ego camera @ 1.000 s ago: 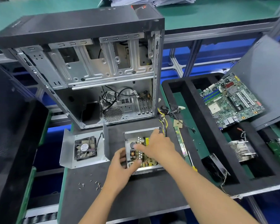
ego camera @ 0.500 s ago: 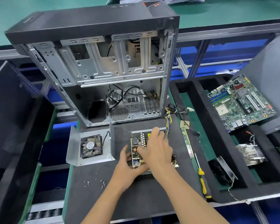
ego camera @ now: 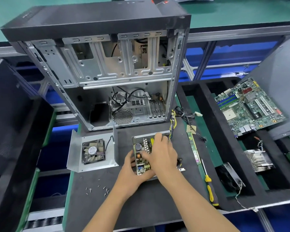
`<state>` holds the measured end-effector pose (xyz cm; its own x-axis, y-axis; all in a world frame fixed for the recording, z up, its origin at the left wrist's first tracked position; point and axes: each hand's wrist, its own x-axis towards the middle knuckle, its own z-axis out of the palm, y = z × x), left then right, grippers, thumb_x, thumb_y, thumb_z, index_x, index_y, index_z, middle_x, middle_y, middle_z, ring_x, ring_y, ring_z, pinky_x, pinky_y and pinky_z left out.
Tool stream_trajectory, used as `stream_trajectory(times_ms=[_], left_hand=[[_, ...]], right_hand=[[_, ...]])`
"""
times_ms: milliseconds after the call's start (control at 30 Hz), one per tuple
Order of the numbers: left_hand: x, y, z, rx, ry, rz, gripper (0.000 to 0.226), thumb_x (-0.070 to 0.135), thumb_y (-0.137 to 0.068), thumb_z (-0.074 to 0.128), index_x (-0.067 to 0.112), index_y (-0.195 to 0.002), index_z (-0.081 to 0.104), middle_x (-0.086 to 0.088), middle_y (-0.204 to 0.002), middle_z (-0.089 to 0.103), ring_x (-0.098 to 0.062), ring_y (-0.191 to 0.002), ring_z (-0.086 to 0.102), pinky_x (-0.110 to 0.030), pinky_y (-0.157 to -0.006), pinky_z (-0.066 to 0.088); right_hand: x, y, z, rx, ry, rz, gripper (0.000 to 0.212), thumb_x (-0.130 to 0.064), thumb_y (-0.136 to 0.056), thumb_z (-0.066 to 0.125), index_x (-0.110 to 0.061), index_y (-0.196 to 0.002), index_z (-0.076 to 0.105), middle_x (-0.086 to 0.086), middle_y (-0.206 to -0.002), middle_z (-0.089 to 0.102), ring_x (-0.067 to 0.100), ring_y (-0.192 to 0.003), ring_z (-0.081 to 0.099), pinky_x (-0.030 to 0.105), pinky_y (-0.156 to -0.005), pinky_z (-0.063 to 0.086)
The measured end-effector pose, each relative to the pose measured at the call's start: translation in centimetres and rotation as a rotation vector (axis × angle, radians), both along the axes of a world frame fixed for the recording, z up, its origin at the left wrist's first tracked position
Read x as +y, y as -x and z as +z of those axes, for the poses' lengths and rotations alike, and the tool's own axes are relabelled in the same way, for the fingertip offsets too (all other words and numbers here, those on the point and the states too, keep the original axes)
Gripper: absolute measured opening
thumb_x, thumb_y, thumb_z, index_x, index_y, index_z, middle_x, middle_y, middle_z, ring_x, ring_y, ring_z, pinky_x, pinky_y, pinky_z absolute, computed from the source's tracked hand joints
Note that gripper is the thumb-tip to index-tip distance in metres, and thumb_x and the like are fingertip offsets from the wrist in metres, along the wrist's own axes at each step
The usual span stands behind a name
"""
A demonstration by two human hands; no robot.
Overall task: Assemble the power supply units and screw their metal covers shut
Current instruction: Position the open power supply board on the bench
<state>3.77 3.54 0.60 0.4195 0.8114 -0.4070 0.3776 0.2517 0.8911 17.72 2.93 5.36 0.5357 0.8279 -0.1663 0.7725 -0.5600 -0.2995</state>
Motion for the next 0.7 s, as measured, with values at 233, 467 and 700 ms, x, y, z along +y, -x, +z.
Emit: stream_trajectory(times_ms=[233,467,700], left_hand=[[0.0,0.1,0.0,-0.021,0.006,-0.006,0.090,0.057,-0.048,0.088,0.059,-0.121,0.035,0.041,-0.116,0.052,0.021,-0.106,0.052,-0.008,-0.085,0.047],[0.1,0.3,0.0,-0.002,-0.011,-0.026,0.086,0.061,-0.050,0.088,0.067,-0.117,0.034,0.052,-0.114,0.049,0.019,-0.112,0.049,-0.020,-0.092,0.048],[0.1,0.4,0.2,-0.003,-0.006,-0.030,0.091,0.063,-0.049,0.087,0.061,-0.123,0.035,0.038,-0.126,0.048,0.017,-0.116,0.048,-0.026,-0.098,0.048]], right_hand=[[-4.1,-10.0,2.3,0.324,0.150,-0.122,0.057,-0.065,-0.086,0.061,-0.008,-0.087,0.060,0.007,-0.088,0.070,0.024,-0.084,0.062,0.032,-0.069,0.044],[-4.9,-12.1,1.0,0.930,0.323,0.021,0.028,-0.046,-0.084,0.075,-0.023,-0.068,0.073,-0.006,-0.068,0.067,0.007,-0.063,0.055,0.022,-0.058,0.041],[-4.6,-13.0,0.0,1.277,0.303,-0.234,0.014,-0.017,-0.095,0.066,-0.006,-0.104,0.066,0.003,-0.080,0.056,0.010,-0.060,0.053,0.021,-0.056,0.045]])
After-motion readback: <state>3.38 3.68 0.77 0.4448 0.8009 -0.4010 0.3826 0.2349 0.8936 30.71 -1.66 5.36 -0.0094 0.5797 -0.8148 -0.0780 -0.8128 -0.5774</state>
